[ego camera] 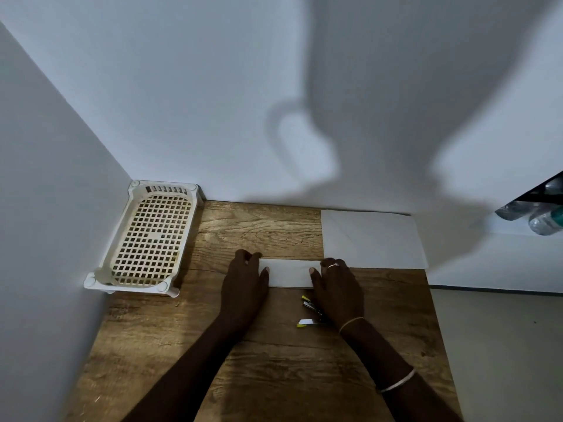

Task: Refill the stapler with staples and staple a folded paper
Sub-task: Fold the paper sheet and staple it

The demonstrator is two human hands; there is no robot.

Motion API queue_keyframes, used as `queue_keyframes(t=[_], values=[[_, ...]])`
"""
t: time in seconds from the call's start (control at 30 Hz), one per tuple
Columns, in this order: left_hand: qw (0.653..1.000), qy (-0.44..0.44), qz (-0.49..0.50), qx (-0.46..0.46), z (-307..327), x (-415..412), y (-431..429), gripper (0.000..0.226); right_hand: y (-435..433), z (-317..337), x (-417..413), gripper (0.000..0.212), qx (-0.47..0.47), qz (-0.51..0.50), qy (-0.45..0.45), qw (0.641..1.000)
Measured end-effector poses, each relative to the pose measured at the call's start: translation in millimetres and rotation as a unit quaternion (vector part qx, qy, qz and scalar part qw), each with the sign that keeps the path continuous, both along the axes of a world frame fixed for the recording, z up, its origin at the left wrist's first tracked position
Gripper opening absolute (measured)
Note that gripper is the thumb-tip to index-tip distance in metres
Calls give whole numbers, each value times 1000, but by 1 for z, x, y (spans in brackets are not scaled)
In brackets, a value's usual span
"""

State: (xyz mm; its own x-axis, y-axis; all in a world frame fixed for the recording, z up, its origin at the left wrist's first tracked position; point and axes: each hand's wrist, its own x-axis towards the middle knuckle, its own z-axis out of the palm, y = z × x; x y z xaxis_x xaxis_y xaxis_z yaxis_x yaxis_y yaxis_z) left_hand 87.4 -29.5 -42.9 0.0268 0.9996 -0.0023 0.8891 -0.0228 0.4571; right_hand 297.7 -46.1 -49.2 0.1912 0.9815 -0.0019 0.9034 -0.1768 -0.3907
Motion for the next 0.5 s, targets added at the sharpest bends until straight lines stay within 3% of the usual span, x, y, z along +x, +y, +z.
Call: queue_keyframes(t=[0.07,0.23,0.5], values=[[998,38,-54,6,2,6,-9,43,-8,3,-5,47,9,51,-2,999],[973,120,-170,-100,-2,12,-23,57,-19,-2,-18,62,-72,181,-68,979],[951,158,-210,-161,-18,11,-14,62,-11,-14,-19,67,-147,199,-80,966]])
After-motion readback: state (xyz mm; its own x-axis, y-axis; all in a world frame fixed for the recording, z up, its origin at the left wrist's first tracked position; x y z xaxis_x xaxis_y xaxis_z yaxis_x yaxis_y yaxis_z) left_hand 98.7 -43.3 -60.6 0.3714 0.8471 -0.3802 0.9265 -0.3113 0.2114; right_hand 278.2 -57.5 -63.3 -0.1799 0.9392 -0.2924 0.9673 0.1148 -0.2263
